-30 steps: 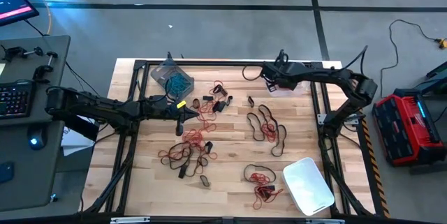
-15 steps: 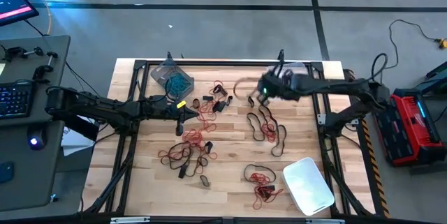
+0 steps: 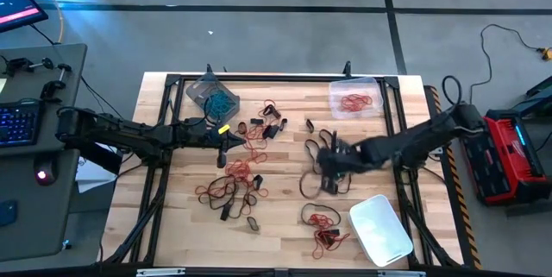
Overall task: Sort rubber bands into baskets
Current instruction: Put the red rubber band into the transparent bin
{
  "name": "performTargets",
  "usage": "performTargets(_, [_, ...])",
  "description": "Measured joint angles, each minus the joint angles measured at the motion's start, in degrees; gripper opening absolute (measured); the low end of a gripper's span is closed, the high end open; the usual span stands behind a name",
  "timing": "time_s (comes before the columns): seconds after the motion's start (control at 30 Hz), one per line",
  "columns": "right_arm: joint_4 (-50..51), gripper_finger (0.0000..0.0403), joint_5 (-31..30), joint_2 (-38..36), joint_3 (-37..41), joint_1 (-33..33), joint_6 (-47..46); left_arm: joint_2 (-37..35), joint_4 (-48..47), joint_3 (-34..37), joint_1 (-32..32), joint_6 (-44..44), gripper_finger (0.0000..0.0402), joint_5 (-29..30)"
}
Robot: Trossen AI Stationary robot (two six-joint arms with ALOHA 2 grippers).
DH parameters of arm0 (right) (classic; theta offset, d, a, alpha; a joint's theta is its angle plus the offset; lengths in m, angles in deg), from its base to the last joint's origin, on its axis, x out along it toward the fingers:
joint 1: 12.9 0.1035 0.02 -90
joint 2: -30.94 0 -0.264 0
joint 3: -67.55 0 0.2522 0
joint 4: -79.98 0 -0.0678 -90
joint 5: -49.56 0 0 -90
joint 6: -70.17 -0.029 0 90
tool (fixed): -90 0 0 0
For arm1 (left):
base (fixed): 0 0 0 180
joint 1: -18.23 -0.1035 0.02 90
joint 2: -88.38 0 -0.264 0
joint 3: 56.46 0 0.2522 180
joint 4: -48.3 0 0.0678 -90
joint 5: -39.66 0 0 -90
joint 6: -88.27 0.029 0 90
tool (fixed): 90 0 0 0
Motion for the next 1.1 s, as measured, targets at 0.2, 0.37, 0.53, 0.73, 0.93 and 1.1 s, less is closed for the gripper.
performTargets(0.2, [-2.83,0.0104,4.9,0.02,0.01,6.19,-8.72,0.0,0.07,0.0,0.0,-0.07,0.0,-0.01])
performTargets(0.37, [-3.59,0.011,11.63,1.05,0.01,8.8,-18.12,0.0,0.05,0.0,0.01,-0.07,0.0,-0.01])
performTargets(0.53, [-5.7,0.011,16.89,5.42,0.03,10.3,-23.89,0.0,0.05,0.0,0.0,-0.05,0.0,-0.01])
performTargets(0.73, [-10.02,0.011,23.96,10.9,0.03,11.45,-28.07,0.0,0.05,0.0,-0.01,-0.02,0.0,-0.01])
performTargets(0.93, [-10.79,0.011,23.96,13.25,0.05,11.31,-28.13,0.0,0.06,0.0,0.0,-0.01,0.0,-0.01])
performTargets(1.1, [-12.54,0.0103,24.1,13.51,0.05,11.2,-27.75,0.0,0.03,0.0,0.01,-0.02,0.0,-0.01])
